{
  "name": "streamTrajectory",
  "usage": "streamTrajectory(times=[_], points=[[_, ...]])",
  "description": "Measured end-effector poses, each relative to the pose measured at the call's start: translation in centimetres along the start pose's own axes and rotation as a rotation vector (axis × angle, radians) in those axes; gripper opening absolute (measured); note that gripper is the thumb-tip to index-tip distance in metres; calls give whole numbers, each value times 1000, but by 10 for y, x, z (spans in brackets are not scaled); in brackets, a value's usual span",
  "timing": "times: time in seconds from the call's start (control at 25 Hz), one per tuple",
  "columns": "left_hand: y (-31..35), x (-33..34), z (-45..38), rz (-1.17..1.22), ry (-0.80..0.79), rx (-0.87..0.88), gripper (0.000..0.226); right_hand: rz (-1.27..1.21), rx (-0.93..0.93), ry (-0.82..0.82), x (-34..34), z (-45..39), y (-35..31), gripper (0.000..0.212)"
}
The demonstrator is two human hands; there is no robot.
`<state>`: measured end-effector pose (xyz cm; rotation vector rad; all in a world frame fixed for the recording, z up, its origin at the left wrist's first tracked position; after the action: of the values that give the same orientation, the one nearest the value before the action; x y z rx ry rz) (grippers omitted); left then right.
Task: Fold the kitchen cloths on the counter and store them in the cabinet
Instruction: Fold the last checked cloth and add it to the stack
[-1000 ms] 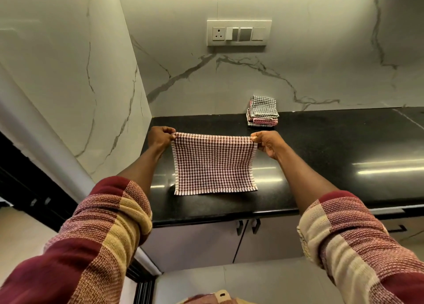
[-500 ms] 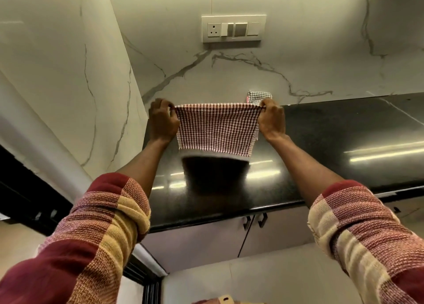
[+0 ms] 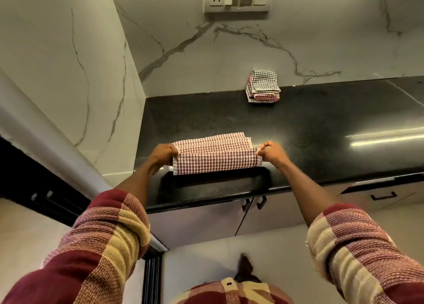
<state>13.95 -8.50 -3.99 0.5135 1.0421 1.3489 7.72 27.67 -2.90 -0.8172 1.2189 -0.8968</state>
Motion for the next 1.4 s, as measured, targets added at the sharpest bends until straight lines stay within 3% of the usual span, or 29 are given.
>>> streamTrajectory(times=[0.16, 0.32, 0.48, 0.56, 0.64, 0.72, 0.84, 0.92, 1.0, 1.12, 1.24, 1.32, 1.4], points=[[32, -5, -9, -4, 273, 202, 27, -7, -110, 151, 3, -33, -24, 27], [52, 1, -30, -149, 457, 178, 22, 55, -174, 142, 16, -72, -47, 26], [37, 10, -46, -570, 556, -38, 11, 723, -330, -150, 51, -94, -47, 47], [26, 19, -48, -713, 610, -5, 22, 895, -494, -342, 76, -90, -46, 54], [21, 31, -43, -796, 652, 147, 32, 988, -589, -495, 97, -77, -39, 51], [18, 39, -39, -889, 700, 249, 31, 1070, -624, -456, 108, -63, -34, 42], [15, 35, -32, -797, 797, 193, 23, 1050, -513, -290, 116, -47, -45, 30], [12, 37, -32, -718, 751, 78, 32, 973, -377, -214, 112, -44, -47, 29], [3, 44, -31, -600, 583, -87, 48, 862, -218, -114, 100, -40, -38, 28], [-6, 57, -26, -311, 377, -201, 55, 657, 27, -92, 92, -24, -11, 44], [-2, 73, -23, -26, 173, -204, 37, 596, 107, -133, 103, -9, -6, 51], [5, 81, -16, 26, 87, -169, 16, 555, 133, -155, 108, -3, -5, 49], [10, 84, -9, 141, 21, -123, 16, 402, 129, -139, 110, 1, -9, 43]])
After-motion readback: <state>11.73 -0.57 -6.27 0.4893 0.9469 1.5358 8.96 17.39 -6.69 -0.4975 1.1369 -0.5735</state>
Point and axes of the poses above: each hand's wrist, its own z-axis away from the middle knuckle, its own x-axis out of the palm, y = z × x, the point moved 6 cm from there along -z, towards the middle knuckle, and after that the axes turned 8 degrees about -x, right-handed, at the moved point
